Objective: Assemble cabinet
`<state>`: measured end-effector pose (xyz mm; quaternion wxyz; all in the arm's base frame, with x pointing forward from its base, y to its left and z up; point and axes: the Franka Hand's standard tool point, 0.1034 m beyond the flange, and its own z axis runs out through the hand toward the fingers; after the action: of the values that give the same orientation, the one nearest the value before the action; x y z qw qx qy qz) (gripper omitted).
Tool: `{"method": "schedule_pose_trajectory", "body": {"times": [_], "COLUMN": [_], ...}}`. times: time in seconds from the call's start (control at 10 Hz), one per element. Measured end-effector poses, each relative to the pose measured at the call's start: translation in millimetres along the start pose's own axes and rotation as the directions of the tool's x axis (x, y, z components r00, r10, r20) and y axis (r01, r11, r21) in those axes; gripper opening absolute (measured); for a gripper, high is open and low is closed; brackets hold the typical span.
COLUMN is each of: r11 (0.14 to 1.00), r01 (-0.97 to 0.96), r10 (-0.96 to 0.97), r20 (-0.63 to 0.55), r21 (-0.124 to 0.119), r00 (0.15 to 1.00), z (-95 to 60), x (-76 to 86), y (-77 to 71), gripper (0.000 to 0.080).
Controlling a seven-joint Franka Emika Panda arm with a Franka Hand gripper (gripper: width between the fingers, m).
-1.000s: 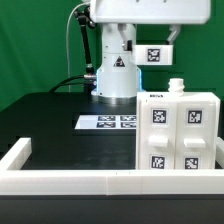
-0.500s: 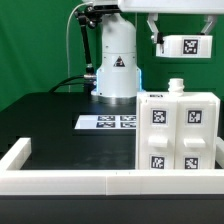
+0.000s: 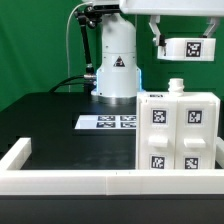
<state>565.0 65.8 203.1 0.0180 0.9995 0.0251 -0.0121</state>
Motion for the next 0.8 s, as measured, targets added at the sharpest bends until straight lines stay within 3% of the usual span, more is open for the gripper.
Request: {"method": "schedule_pose_trajectory", "body": {"times": [0.3,0.8], "r11": [0.998,0.998], "r01": [0.058,0.069], "r10": [-0.058,-0.069], "r20": [0.004,0.017], "r21": [0.008,0.008], "r00": [0.998,0.997], "z": [7.2,23.2], "x": [11.1,22.5], "y": [14.8,13.9], "gripper": [0.0560,0.0560]}}
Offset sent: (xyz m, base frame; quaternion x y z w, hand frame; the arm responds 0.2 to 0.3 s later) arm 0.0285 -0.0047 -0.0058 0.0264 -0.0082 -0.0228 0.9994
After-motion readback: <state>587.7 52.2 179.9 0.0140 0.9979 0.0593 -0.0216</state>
